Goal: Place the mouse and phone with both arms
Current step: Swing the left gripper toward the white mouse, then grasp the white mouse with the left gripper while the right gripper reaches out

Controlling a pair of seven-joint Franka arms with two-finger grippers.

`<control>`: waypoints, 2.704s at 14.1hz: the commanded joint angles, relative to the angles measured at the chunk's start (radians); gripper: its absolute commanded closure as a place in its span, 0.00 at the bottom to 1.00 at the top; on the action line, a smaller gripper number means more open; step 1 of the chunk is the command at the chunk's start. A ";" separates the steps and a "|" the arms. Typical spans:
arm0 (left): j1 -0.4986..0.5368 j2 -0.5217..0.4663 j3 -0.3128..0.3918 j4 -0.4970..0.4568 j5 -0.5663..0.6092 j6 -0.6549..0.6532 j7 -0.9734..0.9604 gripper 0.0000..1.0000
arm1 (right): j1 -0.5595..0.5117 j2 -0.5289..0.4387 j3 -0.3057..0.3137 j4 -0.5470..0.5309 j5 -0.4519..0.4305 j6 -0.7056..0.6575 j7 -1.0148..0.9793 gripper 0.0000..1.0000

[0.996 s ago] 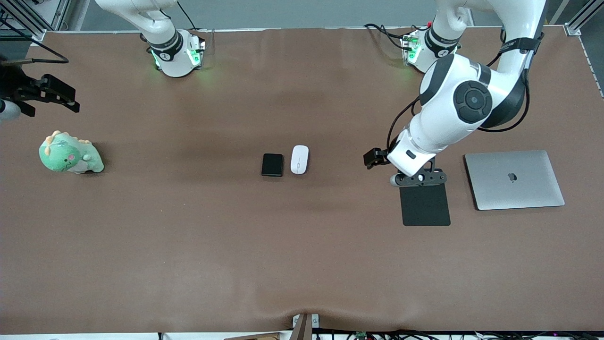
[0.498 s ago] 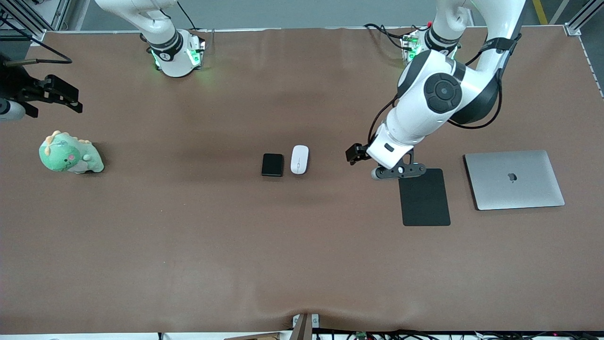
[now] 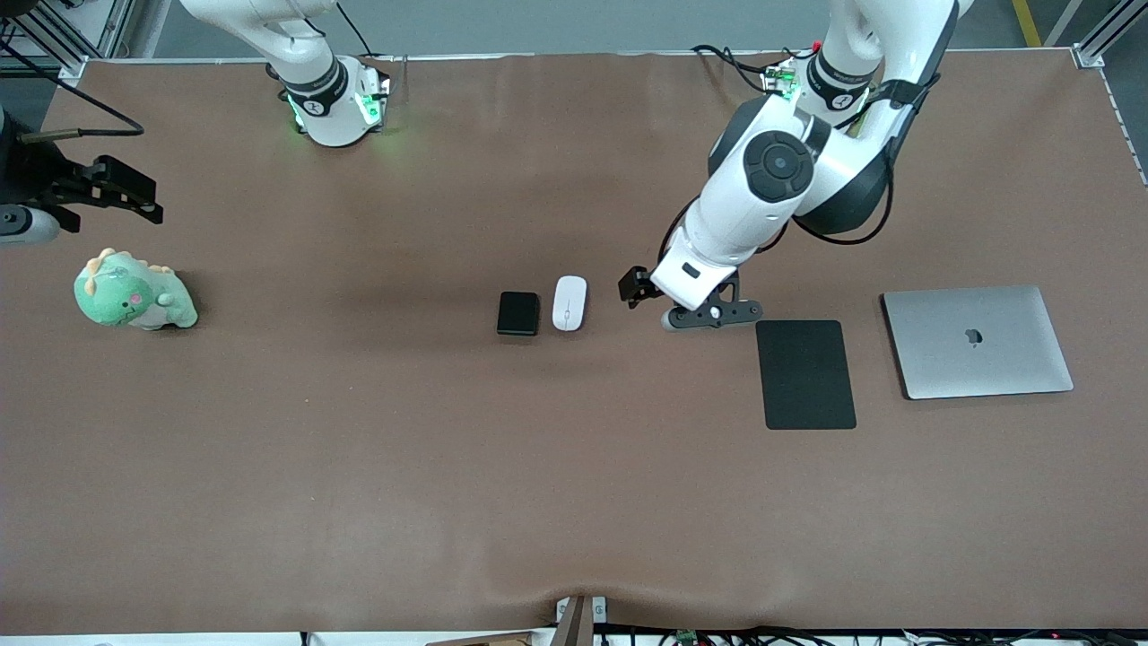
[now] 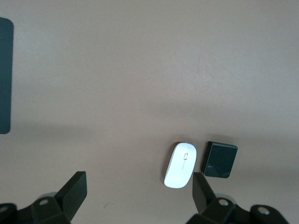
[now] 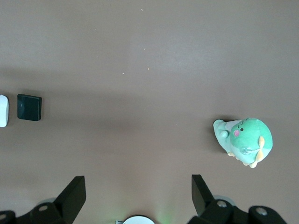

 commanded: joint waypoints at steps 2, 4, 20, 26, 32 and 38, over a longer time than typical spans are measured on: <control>-0.043 0.034 0.004 -0.002 0.035 0.069 -0.066 0.00 | -0.003 0.001 0.001 0.000 -0.011 0.001 0.000 0.00; -0.066 0.057 0.004 0.000 0.056 0.104 -0.101 0.00 | -0.006 0.002 0.001 0.000 -0.006 0.003 -0.002 0.00; -0.253 0.410 0.012 0.225 0.275 0.205 -0.330 0.00 | 0.005 0.181 0.001 0.018 -0.008 0.055 -0.003 0.00; -0.279 0.465 0.018 0.219 0.344 0.202 -0.329 0.00 | 0.020 0.205 0.002 0.018 0.018 0.052 0.007 0.00; -0.307 0.508 0.018 0.219 0.357 0.202 -0.326 0.00 | 0.017 0.231 0.001 0.009 0.102 0.053 0.015 0.00; -0.299 0.496 0.018 0.218 0.372 0.201 -0.321 0.79 | 0.060 0.249 0.002 0.007 0.106 0.079 0.084 0.00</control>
